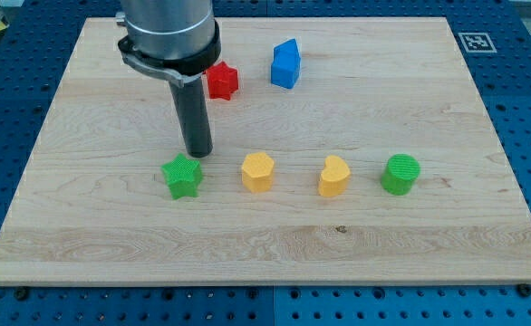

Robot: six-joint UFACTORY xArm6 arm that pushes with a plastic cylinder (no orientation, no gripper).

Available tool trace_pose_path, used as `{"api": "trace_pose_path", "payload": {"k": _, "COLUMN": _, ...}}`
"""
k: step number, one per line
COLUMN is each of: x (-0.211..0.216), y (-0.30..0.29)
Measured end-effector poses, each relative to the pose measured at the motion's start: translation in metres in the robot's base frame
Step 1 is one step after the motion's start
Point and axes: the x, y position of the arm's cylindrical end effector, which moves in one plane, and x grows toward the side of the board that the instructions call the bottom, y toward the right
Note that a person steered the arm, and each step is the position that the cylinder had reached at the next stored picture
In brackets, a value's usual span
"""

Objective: Move red star closer to blue cube

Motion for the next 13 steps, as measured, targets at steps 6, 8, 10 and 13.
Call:
{"api": "trace_pose_path", "payload": {"k": 6, "x": -0.046, "y": 0.06}}
{"api": "trace_pose_path", "payload": {"k": 8, "x": -0.077, "y": 0.009}}
{"api": "trace_pose_path", "payload": {"k": 10, "x": -0.106, "y": -0.042}}
{"api": "trace_pose_path", "payload": {"k": 13, "x": -0.124, "y": -0.023}}
